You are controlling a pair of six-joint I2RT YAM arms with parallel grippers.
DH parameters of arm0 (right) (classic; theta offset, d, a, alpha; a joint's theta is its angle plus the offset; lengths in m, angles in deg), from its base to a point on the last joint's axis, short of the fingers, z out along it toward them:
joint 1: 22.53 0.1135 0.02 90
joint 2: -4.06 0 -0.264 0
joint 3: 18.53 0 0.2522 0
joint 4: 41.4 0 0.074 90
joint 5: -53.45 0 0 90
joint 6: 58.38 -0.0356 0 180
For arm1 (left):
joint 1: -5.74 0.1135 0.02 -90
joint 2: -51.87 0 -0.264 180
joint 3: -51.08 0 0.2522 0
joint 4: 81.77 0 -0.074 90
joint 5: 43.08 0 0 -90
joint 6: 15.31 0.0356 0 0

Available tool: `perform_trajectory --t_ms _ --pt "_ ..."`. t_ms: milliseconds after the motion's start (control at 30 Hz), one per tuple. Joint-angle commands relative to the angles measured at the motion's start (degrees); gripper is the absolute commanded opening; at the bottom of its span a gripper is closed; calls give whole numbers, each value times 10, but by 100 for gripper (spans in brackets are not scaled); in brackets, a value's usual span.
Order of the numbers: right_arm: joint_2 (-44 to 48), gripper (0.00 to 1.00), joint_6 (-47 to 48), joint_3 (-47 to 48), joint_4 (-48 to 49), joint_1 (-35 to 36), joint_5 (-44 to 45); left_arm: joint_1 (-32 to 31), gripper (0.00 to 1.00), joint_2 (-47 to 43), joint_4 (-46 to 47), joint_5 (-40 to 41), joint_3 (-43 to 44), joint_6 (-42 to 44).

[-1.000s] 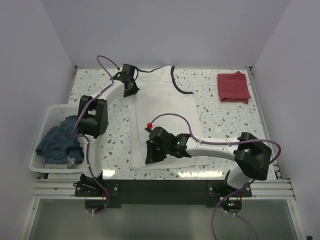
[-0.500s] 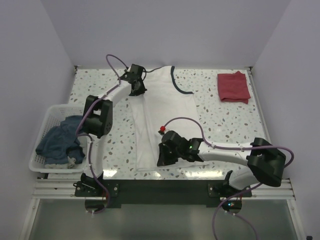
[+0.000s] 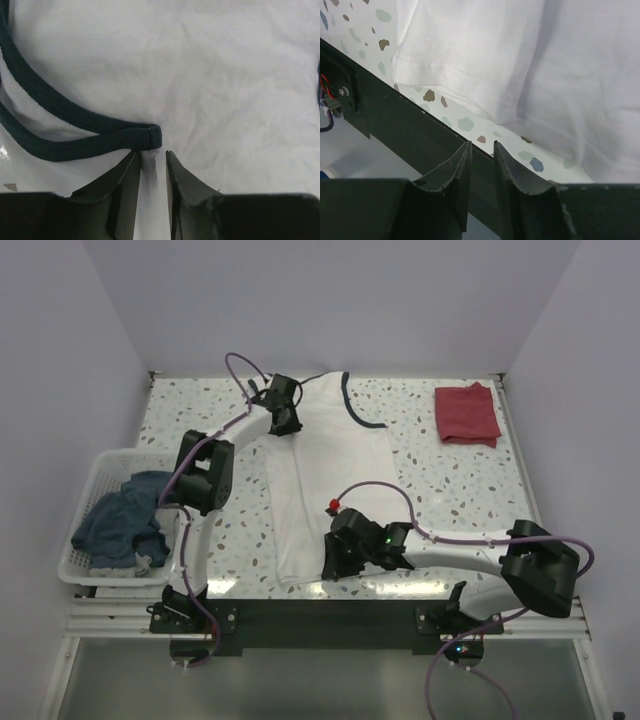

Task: Fold and stack the tank tops
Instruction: Fold the tank top

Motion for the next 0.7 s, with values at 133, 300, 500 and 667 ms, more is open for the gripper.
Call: perform_trajectory --t_ms 133,300,500,667 --pt "85 35 2 27 -96 9 95 -3 54 -60 49 -5 8 25" --pt "75 33 34 106 -157 43 173 26 55 -147 35 58 -79 -1" --pt "-85 28 111 266 -158 44 183 57 34 -153 40 14 -115 -3" --pt "-188 24 143 325 -150 43 171 60 27 -131 34 4 -120 1"
